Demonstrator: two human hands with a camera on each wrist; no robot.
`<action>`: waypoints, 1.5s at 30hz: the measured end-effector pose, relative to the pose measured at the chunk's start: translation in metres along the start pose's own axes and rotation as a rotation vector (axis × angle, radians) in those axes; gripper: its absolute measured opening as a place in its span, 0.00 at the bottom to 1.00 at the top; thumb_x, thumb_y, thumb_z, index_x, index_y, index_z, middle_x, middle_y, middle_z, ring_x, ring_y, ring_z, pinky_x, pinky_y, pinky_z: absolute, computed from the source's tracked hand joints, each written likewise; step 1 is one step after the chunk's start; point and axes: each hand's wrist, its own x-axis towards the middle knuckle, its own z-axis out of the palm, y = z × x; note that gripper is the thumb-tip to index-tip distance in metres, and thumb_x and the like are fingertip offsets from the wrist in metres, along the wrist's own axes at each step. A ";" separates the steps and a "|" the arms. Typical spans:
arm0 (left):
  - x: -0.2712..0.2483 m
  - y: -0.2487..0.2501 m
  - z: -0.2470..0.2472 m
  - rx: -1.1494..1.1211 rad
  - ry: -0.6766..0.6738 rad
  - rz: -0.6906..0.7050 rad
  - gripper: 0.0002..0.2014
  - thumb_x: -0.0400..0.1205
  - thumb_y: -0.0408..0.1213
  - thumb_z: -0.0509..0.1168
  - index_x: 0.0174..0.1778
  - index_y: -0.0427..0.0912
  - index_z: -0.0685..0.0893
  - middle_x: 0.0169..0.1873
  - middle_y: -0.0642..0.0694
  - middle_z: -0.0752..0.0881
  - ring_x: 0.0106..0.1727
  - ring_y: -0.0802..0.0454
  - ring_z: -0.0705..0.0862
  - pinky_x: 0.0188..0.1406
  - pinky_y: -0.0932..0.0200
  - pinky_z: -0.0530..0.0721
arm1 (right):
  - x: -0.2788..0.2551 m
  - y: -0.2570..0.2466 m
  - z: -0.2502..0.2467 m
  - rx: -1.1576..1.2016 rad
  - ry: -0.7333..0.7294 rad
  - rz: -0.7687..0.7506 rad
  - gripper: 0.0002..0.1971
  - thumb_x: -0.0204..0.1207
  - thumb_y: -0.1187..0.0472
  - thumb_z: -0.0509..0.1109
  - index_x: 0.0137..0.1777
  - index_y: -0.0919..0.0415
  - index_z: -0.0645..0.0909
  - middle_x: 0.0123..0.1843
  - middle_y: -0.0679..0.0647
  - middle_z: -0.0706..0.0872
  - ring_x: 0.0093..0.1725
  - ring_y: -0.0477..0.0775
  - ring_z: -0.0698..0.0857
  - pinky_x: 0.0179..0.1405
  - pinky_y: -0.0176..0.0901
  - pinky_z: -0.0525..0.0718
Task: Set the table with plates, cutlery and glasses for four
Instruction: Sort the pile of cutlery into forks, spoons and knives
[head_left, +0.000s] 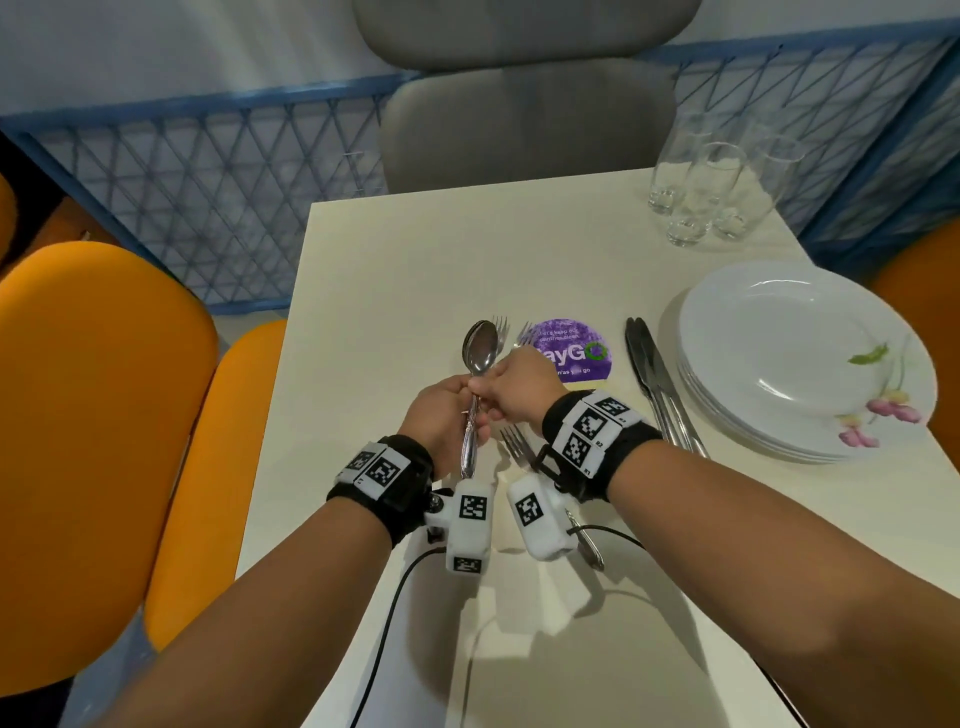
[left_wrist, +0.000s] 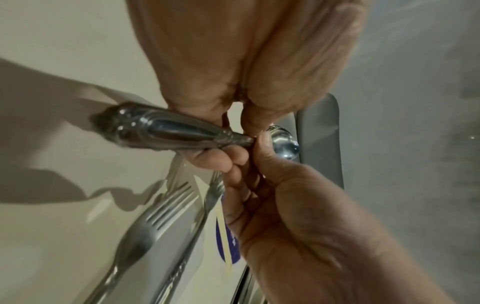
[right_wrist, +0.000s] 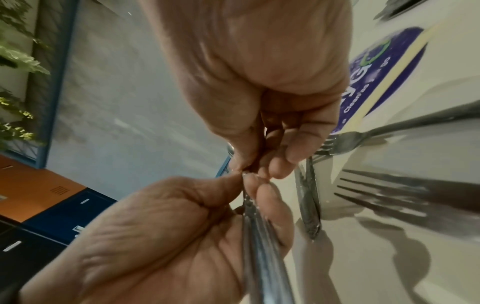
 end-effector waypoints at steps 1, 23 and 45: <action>-0.001 0.000 0.005 0.006 -0.006 0.001 0.18 0.86 0.26 0.50 0.41 0.41 0.83 0.30 0.43 0.78 0.29 0.53 0.71 0.31 0.58 0.72 | -0.002 0.001 -0.002 -0.014 0.012 -0.017 0.11 0.75 0.59 0.74 0.47 0.68 0.87 0.40 0.61 0.91 0.38 0.57 0.89 0.51 0.56 0.89; 0.052 0.018 0.124 0.263 0.038 0.014 0.07 0.78 0.21 0.67 0.35 0.32 0.84 0.23 0.43 0.85 0.21 0.56 0.79 0.24 0.65 0.81 | -0.010 0.059 -0.112 -0.080 0.192 0.036 0.18 0.68 0.61 0.73 0.20 0.57 0.72 0.19 0.48 0.72 0.22 0.48 0.72 0.27 0.40 0.71; 0.095 0.015 0.152 0.790 0.097 0.005 0.04 0.73 0.24 0.75 0.36 0.28 0.85 0.26 0.38 0.87 0.26 0.47 0.89 0.40 0.52 0.91 | -0.026 0.088 -0.111 -0.612 0.141 0.039 0.05 0.77 0.68 0.63 0.48 0.65 0.80 0.48 0.63 0.86 0.48 0.64 0.86 0.44 0.49 0.86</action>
